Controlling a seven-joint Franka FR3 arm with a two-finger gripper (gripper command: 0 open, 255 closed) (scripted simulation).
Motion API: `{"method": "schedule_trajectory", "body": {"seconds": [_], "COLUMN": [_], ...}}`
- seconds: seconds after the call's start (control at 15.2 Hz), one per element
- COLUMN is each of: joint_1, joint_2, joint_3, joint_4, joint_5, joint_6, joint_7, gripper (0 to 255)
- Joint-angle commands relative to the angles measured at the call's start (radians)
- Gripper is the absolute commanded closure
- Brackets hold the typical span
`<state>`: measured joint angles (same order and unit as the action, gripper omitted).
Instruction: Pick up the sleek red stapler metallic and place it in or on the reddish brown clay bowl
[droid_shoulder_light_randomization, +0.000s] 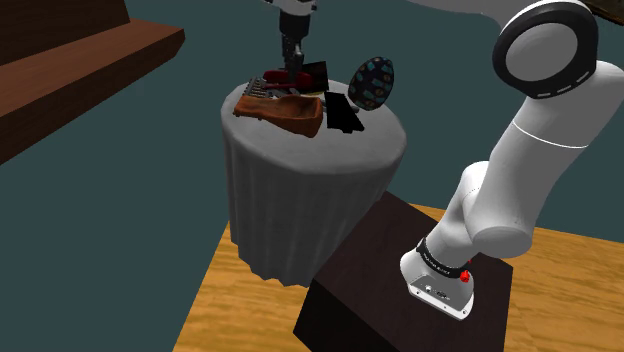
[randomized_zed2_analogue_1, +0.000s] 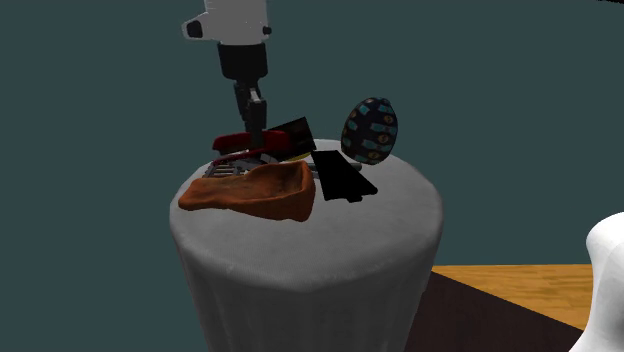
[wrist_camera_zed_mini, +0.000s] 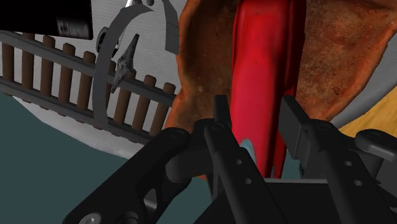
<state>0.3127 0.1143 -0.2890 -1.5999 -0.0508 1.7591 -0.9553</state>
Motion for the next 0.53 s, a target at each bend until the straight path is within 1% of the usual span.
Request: {"method": "schedule_trajectory", "body": {"seconds": [0.0,0.26,0.46], "joint_1": [0.0,0.001,0.001], "joint_2": [-0.003,-0.004,-0.004], "joint_3": [0.0,0.0,0.0], "joint_4": [-0.032,-0.087,-0.091], "joint_5": [-0.001,-0.002,-0.002], "joint_6": [0.03,0.084,0.088], "joint_7": [0.002,0.006,0.006], "gripper": [255,255,255]}}
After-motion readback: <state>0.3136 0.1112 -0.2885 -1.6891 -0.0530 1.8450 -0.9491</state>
